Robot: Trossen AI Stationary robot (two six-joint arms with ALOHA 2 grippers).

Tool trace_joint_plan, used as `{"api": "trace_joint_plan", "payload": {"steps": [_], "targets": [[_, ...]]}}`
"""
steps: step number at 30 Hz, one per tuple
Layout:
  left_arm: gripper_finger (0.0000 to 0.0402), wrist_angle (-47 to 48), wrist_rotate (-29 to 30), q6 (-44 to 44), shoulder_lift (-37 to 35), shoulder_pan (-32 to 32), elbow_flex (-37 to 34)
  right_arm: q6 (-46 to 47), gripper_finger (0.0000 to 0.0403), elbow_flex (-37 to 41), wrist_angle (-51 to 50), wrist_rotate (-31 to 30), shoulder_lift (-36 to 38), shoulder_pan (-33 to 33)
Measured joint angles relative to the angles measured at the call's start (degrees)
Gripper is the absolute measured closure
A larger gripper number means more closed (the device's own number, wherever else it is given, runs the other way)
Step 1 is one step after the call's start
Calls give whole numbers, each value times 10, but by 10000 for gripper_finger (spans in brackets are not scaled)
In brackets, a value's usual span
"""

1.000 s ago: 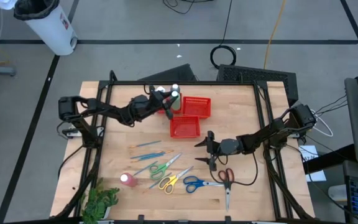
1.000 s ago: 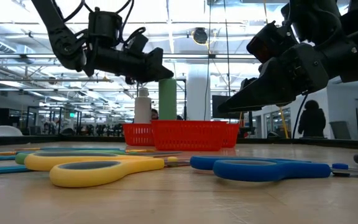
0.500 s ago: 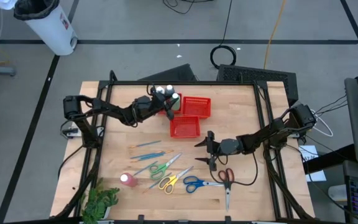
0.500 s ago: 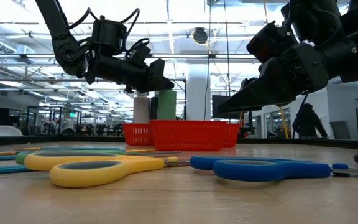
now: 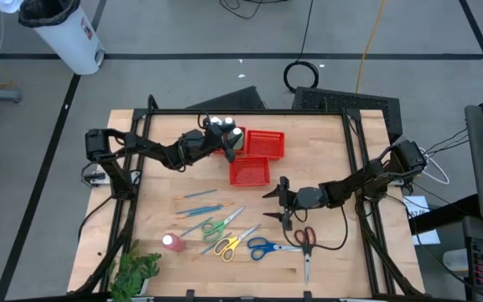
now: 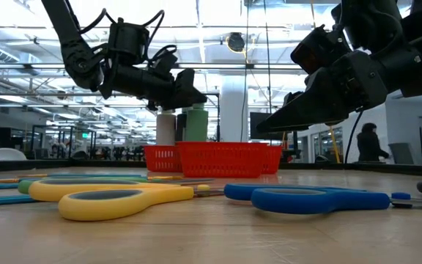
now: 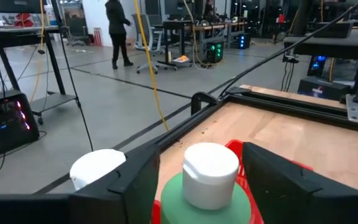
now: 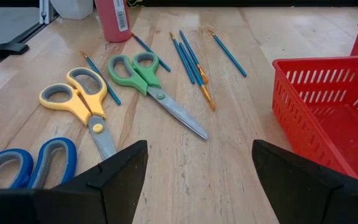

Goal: Pick & Place Paint Supplies
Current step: Put the green paint bottle into the top left red bin, then put the pink paint bottle into the top left red bin

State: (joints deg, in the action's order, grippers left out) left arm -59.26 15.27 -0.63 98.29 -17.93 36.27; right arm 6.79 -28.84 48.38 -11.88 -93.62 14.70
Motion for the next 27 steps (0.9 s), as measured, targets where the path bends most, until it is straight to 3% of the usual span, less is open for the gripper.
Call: {"api": "trace_joint_plan", "payload": {"steps": [11,17,22,27], "targets": [[142,-65,2,8,-2,11,0,0,122,0,-5,0,0,0],[142,-41,3,28,-58,33,-1,0,122,0,-7,0,0,0],[143,98,3,55,-180,78,0,0,122,0,-11,1,0,0],[153,363,-2,62,-326,162,42,0,122,0,-11,1,0,0]]}}
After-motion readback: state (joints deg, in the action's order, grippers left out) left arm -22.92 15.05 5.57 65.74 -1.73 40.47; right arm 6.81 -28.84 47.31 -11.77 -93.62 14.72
